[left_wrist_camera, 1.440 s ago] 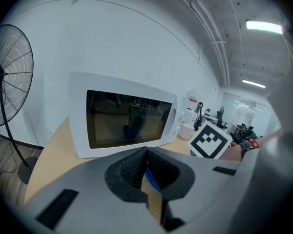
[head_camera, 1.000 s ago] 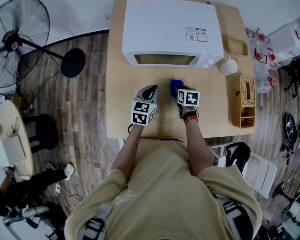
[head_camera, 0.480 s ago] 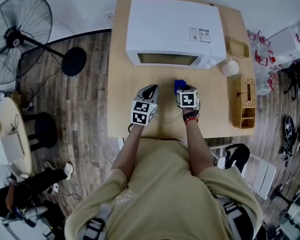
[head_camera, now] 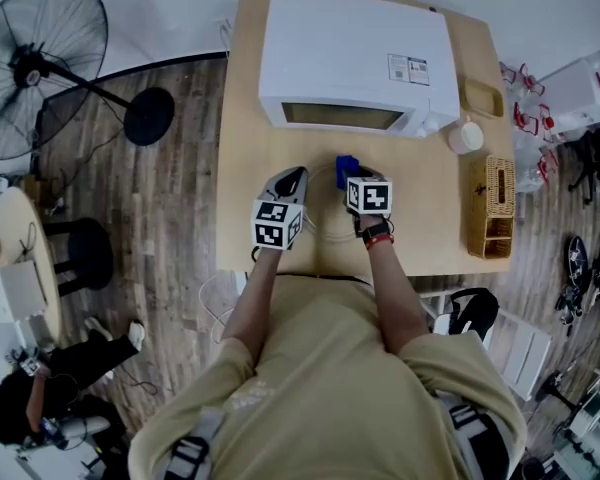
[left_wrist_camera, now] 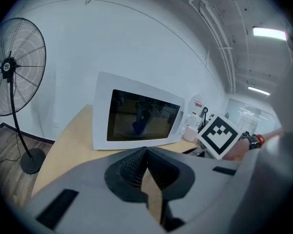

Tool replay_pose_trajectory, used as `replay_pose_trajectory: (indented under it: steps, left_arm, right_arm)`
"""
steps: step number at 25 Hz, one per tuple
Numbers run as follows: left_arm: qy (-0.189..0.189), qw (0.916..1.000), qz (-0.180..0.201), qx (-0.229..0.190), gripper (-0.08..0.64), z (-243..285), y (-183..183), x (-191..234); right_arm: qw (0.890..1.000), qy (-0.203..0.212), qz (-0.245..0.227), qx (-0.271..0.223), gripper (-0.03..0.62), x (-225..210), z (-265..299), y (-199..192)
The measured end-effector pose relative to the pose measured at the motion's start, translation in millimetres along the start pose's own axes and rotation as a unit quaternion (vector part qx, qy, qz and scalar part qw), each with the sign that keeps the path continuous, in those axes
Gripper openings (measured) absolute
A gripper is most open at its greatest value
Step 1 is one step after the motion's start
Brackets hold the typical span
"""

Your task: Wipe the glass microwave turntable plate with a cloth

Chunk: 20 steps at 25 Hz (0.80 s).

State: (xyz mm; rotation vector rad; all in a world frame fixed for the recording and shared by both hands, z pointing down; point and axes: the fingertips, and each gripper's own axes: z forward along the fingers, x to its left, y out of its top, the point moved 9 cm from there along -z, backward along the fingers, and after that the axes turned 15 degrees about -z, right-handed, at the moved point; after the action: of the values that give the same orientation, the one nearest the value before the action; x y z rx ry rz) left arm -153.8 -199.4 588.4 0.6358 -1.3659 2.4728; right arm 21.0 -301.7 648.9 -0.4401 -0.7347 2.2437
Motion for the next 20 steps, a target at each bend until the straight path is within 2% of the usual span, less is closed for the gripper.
replay_pose_trajectory:
  steps: [7, 17, 20]
  left_arm:
    - [0.014, 0.9998, -0.012, -0.009, 0.018, -9, 3, 13]
    - [0.036, 0.9991, -0.016, -0.017, 0.018, -21, 7, 28]
    - [0.037, 0.9991, -0.016, -0.015, 0.018, -19, 7, 30]
  right_arm:
    - [0.991, 0.092, 0.09, -0.024, 0.124, 28, 18, 12]
    - [0.98, 0.167, 0.103, -0.006, 0.124, 68, 45, 9]
    - [0.983, 0.166, 0.084, 0.001, 0.121, 76, 52, 7]
